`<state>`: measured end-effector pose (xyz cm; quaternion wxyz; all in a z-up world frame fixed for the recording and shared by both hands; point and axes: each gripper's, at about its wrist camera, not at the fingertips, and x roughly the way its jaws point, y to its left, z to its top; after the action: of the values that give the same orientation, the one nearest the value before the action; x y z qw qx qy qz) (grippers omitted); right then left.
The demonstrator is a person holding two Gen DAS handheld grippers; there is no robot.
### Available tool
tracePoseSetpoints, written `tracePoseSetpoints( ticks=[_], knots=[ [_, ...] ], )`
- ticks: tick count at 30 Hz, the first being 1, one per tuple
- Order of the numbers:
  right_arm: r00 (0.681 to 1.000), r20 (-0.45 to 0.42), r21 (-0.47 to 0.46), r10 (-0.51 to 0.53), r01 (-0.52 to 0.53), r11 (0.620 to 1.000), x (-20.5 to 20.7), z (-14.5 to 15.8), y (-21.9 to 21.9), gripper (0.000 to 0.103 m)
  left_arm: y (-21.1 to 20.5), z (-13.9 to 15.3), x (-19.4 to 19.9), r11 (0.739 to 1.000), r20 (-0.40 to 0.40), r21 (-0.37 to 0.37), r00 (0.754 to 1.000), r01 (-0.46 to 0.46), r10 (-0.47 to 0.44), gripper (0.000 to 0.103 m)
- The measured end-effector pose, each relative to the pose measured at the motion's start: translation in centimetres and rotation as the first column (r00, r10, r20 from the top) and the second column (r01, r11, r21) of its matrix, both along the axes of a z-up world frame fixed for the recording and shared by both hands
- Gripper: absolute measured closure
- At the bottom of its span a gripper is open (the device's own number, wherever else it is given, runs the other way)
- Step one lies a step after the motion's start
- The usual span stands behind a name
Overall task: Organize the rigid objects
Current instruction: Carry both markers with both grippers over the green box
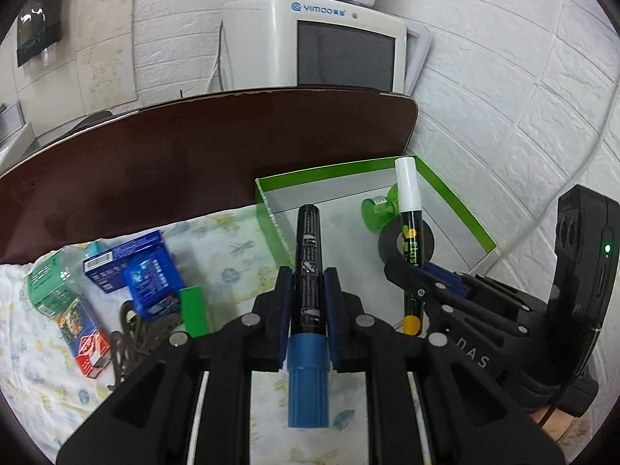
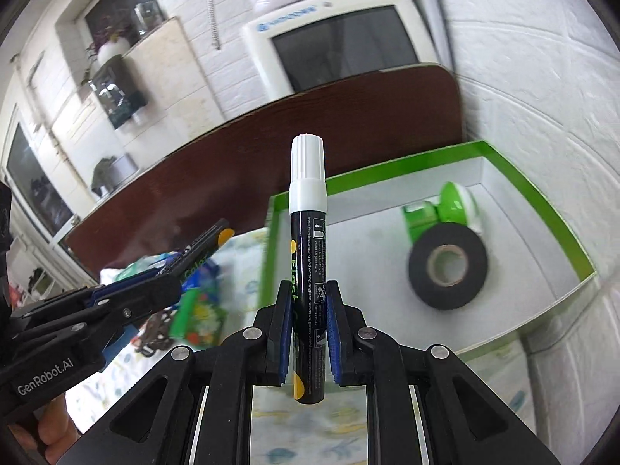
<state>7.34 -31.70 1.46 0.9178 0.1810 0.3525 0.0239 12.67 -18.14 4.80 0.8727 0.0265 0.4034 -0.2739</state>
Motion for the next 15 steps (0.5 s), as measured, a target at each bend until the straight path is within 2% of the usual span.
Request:
tracePoseSetpoints(
  ticks=[6,15],
  knots=[
    [0.999,-0.036,0.028,-0.012,0.013,1.0,1.7,-1.6,-2.7,0.086,-4.4,-1.1,2.1,0.999,-0.015,0.039,1.0,0.013,-0.012,0.089],
    [0.996,-0.087,0.058,0.019,-0.014,0.998,4.2,-4.0,-3.8,0.086,-6.2,-3.9,5.0,0.997,-0.076,0.075,0.997,-0.019,0.025,0.089]
  ],
)
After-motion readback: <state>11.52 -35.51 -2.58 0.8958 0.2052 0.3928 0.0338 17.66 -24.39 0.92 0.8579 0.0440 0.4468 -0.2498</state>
